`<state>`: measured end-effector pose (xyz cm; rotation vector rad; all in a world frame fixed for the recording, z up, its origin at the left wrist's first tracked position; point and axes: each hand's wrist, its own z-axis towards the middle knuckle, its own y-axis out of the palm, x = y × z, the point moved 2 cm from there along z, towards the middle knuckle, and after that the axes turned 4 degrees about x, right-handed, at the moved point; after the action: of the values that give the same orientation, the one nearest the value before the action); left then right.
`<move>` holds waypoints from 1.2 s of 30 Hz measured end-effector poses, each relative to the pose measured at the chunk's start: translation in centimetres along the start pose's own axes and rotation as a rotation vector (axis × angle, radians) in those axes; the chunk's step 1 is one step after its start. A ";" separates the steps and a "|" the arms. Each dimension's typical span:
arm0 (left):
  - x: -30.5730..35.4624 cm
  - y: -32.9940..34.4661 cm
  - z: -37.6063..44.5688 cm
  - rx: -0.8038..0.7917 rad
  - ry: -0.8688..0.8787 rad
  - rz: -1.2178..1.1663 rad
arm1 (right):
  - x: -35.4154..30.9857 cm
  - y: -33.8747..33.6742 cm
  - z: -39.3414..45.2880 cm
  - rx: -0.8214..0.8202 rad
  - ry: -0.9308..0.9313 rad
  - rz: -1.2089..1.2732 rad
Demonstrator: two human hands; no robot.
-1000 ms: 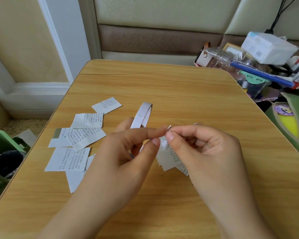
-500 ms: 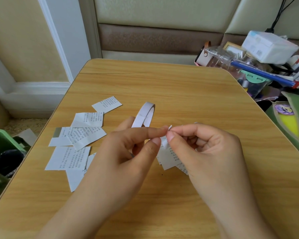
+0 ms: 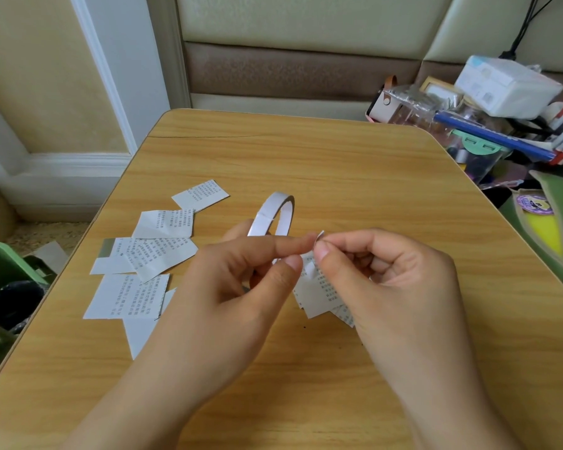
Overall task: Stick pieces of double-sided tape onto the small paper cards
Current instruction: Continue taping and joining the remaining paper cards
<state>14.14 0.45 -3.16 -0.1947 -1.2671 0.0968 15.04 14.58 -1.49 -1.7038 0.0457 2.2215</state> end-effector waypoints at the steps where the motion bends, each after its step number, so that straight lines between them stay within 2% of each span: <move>1: 0.0 0.0 0.0 0.007 0.017 0.021 | 0.0 0.0 0.0 0.000 -0.001 -0.002; 9: 0.5 0.2 -0.2 0.065 0.192 0.349 | 0.2 -0.1 0.1 -0.027 0.001 -0.044; 21: 0.4 0.0 -0.1 0.025 -0.049 -0.001 | 0.2 0.0 0.1 -0.034 0.020 0.019; 36: 0.2 0.1 0.0 -0.011 -0.065 -0.064 | 0.1 -0.1 0.1 -0.039 -0.006 0.008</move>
<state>14.21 0.61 -3.01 -0.1611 -1.3382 0.0411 14.93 14.76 -1.56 -1.7206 0.0072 2.2469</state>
